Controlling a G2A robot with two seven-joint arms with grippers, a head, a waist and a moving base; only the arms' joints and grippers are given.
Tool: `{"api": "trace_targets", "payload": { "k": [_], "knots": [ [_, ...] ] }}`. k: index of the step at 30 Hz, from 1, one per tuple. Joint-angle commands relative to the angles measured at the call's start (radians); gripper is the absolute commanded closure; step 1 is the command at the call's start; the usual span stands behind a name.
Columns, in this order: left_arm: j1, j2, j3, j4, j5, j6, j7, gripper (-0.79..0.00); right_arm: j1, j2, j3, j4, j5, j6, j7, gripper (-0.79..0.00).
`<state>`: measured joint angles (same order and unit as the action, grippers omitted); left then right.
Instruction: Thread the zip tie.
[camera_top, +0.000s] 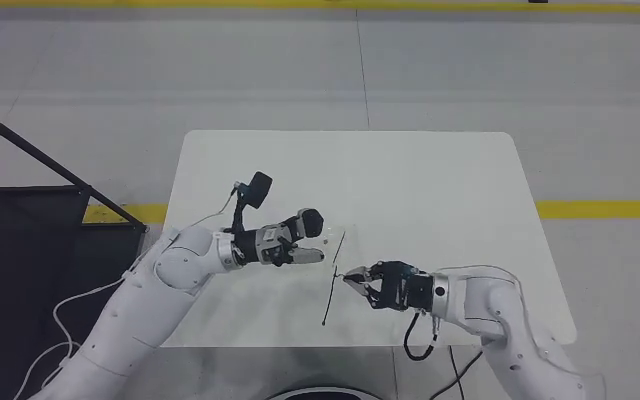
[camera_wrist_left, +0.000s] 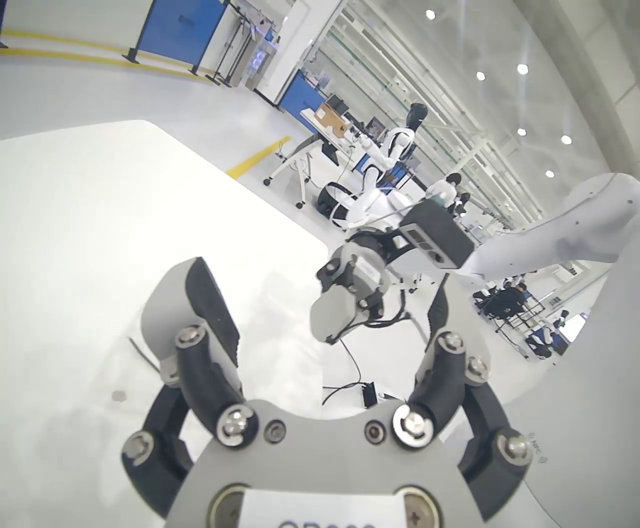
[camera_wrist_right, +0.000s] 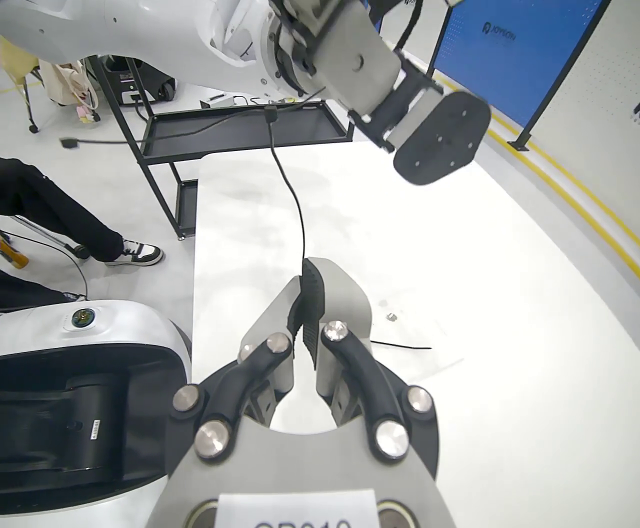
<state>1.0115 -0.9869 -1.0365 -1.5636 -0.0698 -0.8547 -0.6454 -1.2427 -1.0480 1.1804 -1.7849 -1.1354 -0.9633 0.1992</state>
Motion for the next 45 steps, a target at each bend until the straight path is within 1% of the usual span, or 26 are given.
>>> {"api": "trace_targets", "payload": {
  "k": [1,4,5,6,7,14,15,18,22,26,32,34,38,42,43,44,45],
  "knots": [
    [-0.004,0.001,0.005,-0.004,-0.038,0.008,-0.030,-0.785,0.031,-0.002,-0.018,0.040,0.054,-0.029,0.022,0.000],
    [-0.012,0.001,0.017,-0.005,-0.088,0.020,-0.076,-0.785,0.073,-0.004,-0.041,0.089,0.125,-0.049,0.055,0.000],
    [-0.016,0.001,0.021,-0.004,-0.106,0.022,-0.095,-0.739,0.084,-0.004,-0.045,0.102,0.145,-0.049,0.065,0.000],
    [-0.021,0.001,0.024,0.000,-0.116,0.028,-0.111,-0.671,0.092,-0.004,-0.050,0.113,0.165,-0.049,0.073,0.000],
    [-0.026,0.001,0.026,0.002,-0.120,0.034,-0.122,-0.646,0.099,-0.004,-0.056,0.123,0.184,-0.049,0.083,0.000],
    [-0.043,-0.006,0.041,0.018,-0.106,0.045,-0.132,-0.551,0.137,0.004,-0.088,0.153,0.274,-0.049,0.146,0.000],
    [-0.046,-0.007,0.043,0.020,-0.104,0.046,-0.132,-0.517,0.141,0.005,-0.091,0.153,0.283,-0.049,0.153,0.000],
    [-0.051,-0.010,0.048,0.025,-0.098,0.047,-0.135,-0.459,0.149,0.009,-0.098,0.157,0.304,-0.049,0.170,0.000],
    [-0.055,-0.012,0.053,0.031,-0.096,0.049,-0.139,-0.440,0.157,0.013,-0.106,0.160,0.322,-0.049,0.185,0.000],
    [-0.060,-0.015,0.059,0.037,-0.097,0.054,-0.147,-0.388,0.162,0.016,-0.109,0.164,0.334,-0.049,0.194,0.000],
    [-0.066,-0.018,0.064,0.042,-0.099,0.055,-0.155,-0.351,0.167,0.018,-0.114,0.165,0.347,-0.045,0.204,0.000],
    [-0.068,-0.020,0.066,0.043,-0.098,0.056,-0.158,-0.311,0.168,0.019,-0.115,0.166,0.349,-0.044,0.208,0.000],
    [-0.072,-0.022,0.069,0.042,-0.090,0.061,-0.158,-0.277,0.171,0.021,-0.118,0.167,0.354,-0.044,0.213,0.000],
    [-0.075,-0.025,0.072,0.043,-0.088,0.061,-0.158,-0.142,0.174,0.023,-0.120,0.168,0.361,-0.042,0.215,0.000],
    [-0.076,-0.025,0.073,0.044,-0.087,0.062,-0.160,-0.046,0.174,0.023,-0.120,0.168,0.363,-0.042,0.215,0.000],
    [-0.077,-0.026,0.072,0.044,-0.085,0.062,-0.160,0.000,0.174,0.023,-0.120,0.169,0.364,-0.043,0.215,0.000],
    [-0.077,-0.026,0.073,0.044,-0.082,0.062,-0.160,0.000,0.175,0.024,-0.121,0.169,0.364,-0.043,0.215,0.000]
  ]
}}
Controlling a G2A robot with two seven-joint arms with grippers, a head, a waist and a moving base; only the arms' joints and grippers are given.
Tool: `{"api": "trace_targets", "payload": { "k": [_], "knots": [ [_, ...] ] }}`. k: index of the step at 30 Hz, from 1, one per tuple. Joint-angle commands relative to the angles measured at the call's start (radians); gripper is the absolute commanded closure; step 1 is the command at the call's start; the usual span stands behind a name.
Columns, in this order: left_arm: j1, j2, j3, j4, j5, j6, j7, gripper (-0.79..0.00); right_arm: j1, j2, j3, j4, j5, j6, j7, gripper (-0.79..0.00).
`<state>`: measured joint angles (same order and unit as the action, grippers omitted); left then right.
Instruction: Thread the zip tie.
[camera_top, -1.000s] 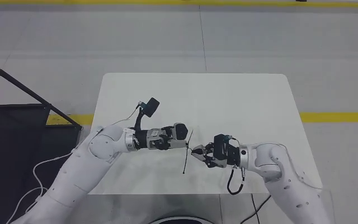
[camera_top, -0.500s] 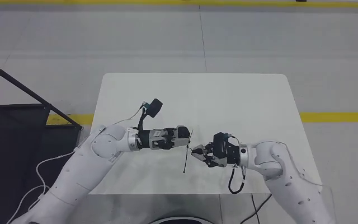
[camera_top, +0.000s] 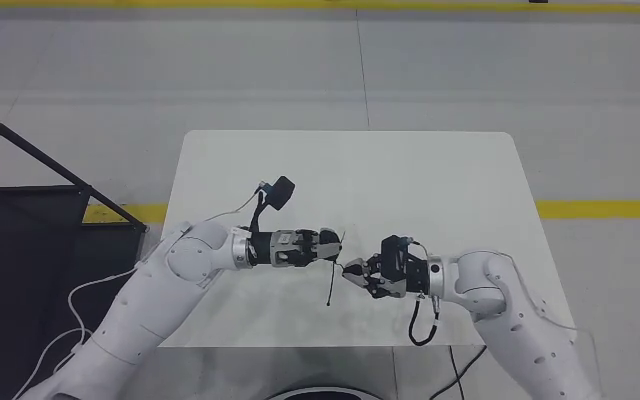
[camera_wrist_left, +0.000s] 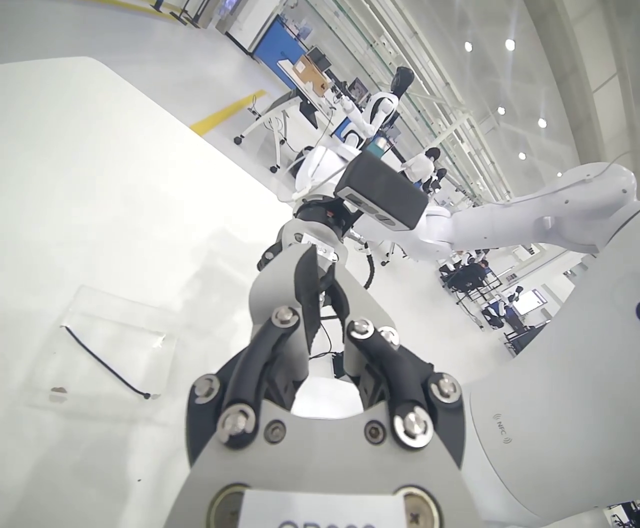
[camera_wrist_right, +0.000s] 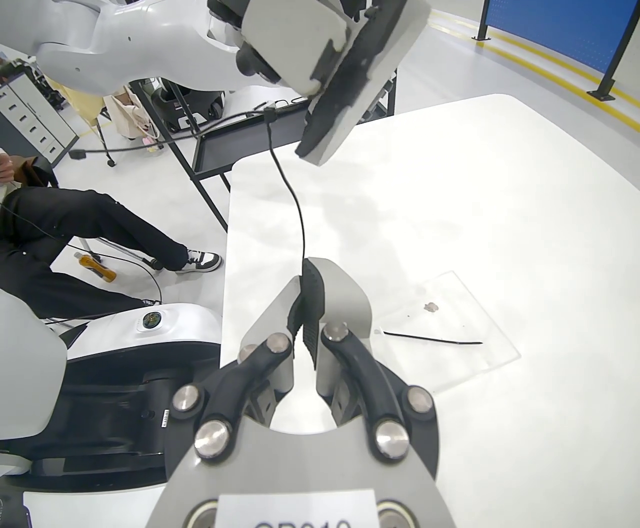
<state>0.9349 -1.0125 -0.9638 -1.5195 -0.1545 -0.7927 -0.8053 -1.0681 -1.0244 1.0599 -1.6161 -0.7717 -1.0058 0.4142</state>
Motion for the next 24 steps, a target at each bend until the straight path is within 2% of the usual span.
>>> {"api": "trace_targets", "payload": {
  "k": [1,11,24],
  "knots": [
    [0.000,-0.001,-0.001,0.001,0.005,0.001,0.000,0.000,0.001,0.001,-0.001,0.000,0.001,0.000,0.000,0.000],
    [0.003,-0.003,-0.012,0.011,0.029,0.005,0.027,0.000,0.005,0.010,-0.020,-0.010,0.035,-0.006,-0.018,0.000],
    [0.002,-0.009,-0.025,0.041,0.063,0.005,0.068,0.000,0.033,0.054,-0.080,-0.028,0.080,-0.006,-0.095,0.000]
  ]
}}
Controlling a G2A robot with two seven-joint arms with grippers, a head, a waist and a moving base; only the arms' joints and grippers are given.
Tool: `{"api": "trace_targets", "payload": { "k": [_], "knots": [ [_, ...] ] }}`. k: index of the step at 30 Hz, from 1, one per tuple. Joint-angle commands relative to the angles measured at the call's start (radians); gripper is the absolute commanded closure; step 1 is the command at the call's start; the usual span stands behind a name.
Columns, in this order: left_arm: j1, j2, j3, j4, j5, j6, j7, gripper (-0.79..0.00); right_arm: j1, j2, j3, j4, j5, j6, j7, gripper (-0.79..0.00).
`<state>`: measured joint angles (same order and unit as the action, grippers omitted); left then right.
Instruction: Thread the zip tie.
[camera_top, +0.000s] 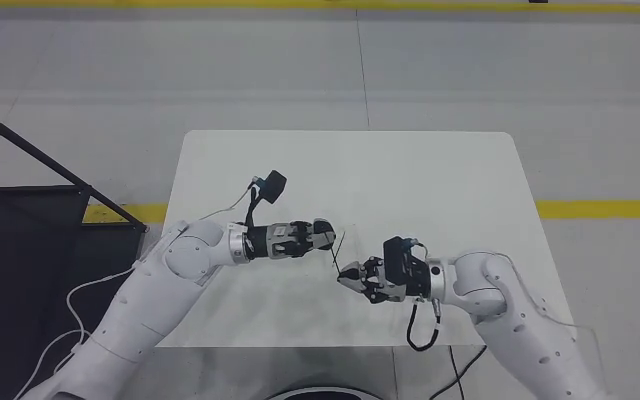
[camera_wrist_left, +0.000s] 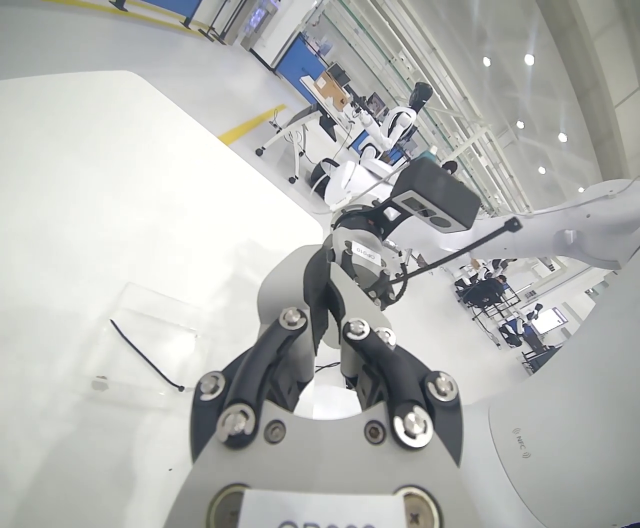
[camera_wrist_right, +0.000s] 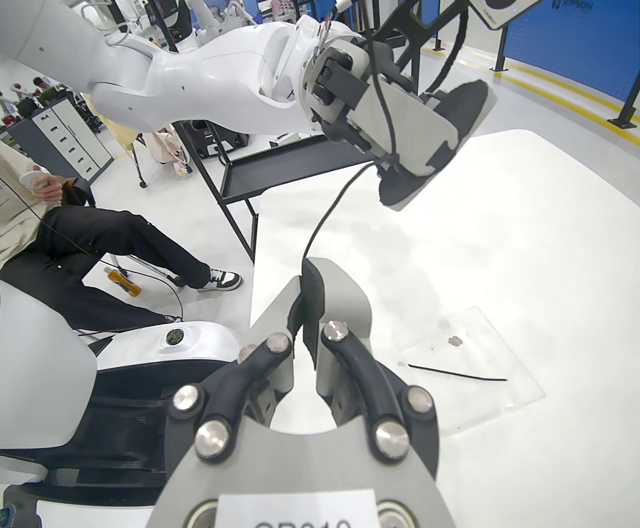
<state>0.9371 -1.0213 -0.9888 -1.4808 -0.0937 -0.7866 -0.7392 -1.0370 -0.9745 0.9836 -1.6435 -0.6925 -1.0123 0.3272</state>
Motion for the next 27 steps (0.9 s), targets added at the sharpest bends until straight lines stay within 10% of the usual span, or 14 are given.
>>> {"api": "trace_targets", "payload": {
  "k": [1,27],
  "knots": [
    [-0.001,-0.001,-0.001,0.005,0.002,-0.001,0.005,0.000,0.004,0.008,-0.008,-0.004,0.002,0.000,-0.018,0.000],
    [0.003,-0.010,-0.016,0.057,0.043,-0.010,0.040,0.000,0.013,0.117,-0.073,-0.013,-0.210,0.000,-0.495,0.000]
  ]
}}
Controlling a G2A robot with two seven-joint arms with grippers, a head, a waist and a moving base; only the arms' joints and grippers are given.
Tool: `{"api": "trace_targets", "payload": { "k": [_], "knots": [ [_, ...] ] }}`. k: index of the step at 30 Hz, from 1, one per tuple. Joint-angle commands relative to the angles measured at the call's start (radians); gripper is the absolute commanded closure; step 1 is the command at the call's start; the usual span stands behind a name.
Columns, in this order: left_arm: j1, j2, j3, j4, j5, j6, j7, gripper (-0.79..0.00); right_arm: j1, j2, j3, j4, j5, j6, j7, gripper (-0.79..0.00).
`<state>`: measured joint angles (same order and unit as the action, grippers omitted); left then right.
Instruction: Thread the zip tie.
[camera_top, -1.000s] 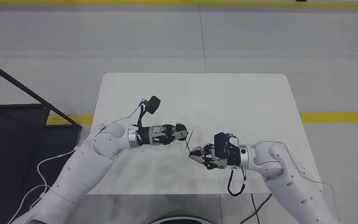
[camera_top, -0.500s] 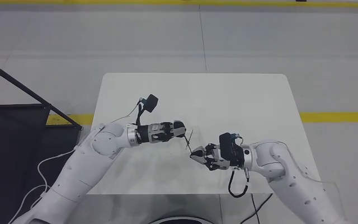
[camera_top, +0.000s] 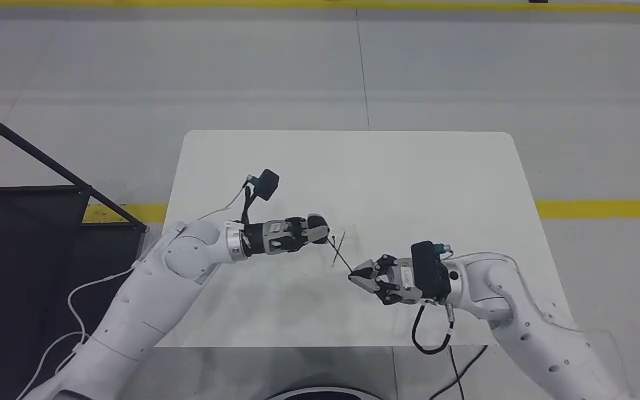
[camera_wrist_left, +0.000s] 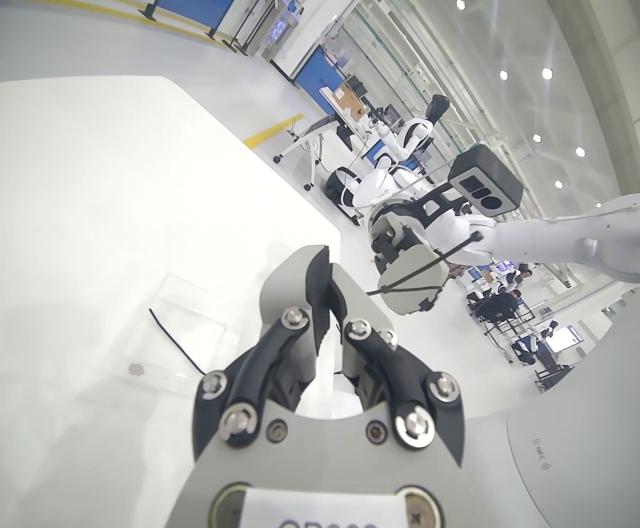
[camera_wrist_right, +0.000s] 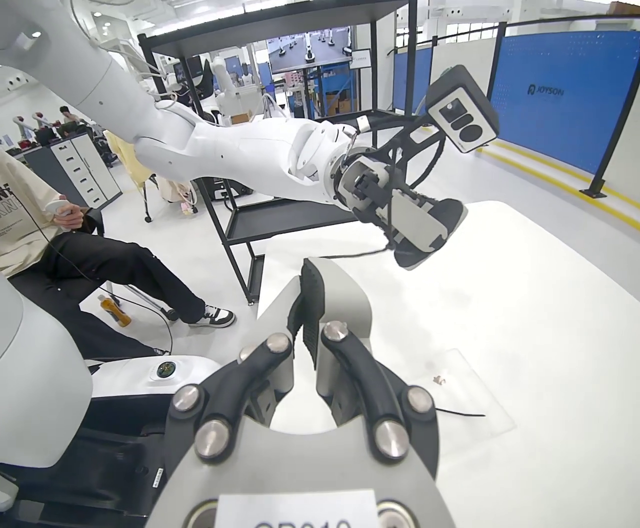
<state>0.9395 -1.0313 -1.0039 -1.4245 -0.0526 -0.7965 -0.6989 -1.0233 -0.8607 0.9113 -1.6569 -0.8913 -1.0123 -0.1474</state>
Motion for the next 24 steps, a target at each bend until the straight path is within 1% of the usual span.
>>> {"api": "trace_targets", "payload": {
  "k": [1,5,10,11,12,14,15,17,19,20,21,22,24],
  "knots": [
    [0.001,0.000,-0.003,0.001,0.001,0.000,0.002,0.000,-0.001,0.007,-0.003,0.001,-0.023,0.000,-0.041,0.000],
    [0.004,-0.001,-0.006,0.002,0.001,0.001,0.003,0.000,-0.001,0.021,-0.012,0.005,-0.068,0.000,-0.112,0.000],
    [0.007,-0.002,-0.001,-0.010,-0.013,-0.011,-0.009,0.000,0.012,0.033,-0.038,0.013,-0.103,0.000,-0.158,0.000],
    [0.008,-0.003,0.000,-0.014,-0.020,-0.016,-0.010,-0.126,0.016,0.035,-0.043,0.016,-0.108,0.000,-0.162,0.000],
    [0.009,-0.003,0.001,-0.017,-0.029,-0.021,-0.013,-0.191,0.021,0.036,-0.049,0.019,-0.109,0.000,-0.167,0.000],
    [0.009,-0.003,0.003,-0.021,-0.051,-0.030,-0.024,-0.225,0.028,0.039,-0.057,0.025,-0.112,0.000,-0.175,0.000],
    [0.008,-0.003,0.004,-0.022,-0.063,-0.035,-0.031,-0.277,0.031,0.040,-0.061,0.026,-0.113,0.000,-0.179,0.000],
    [0.007,-0.003,0.001,-0.022,-0.086,-0.040,-0.041,-0.314,0.036,0.043,-0.068,0.029,-0.115,0.000,-0.186,0.000],
    [0.007,-0.002,-0.002,-0.020,-0.108,-0.045,-0.049,-0.369,0.041,0.046,-0.074,0.032,-0.117,0.000,-0.193,0.000],
    [0.007,-0.001,-0.004,-0.018,-0.116,-0.046,-0.053,-0.382,0.043,0.047,-0.076,0.033,-0.118,0.000,-0.196,0.000],
    [0.007,-0.001,-0.005,-0.016,-0.123,-0.046,-0.055,-0.413,0.045,0.048,-0.079,0.034,-0.119,0.000,-0.199,0.000],
    [0.007,-0.001,-0.006,-0.014,-0.129,-0.047,-0.058,-0.431,0.047,0.049,-0.081,0.035,-0.120,0.000,-0.202,0.000],
    [0.010,-0.002,-0.002,-0.011,-0.152,-0.048,-0.063,-0.419,0.050,0.052,-0.085,0.036,-0.123,0.000,-0.210,0.000]
  ]
}}
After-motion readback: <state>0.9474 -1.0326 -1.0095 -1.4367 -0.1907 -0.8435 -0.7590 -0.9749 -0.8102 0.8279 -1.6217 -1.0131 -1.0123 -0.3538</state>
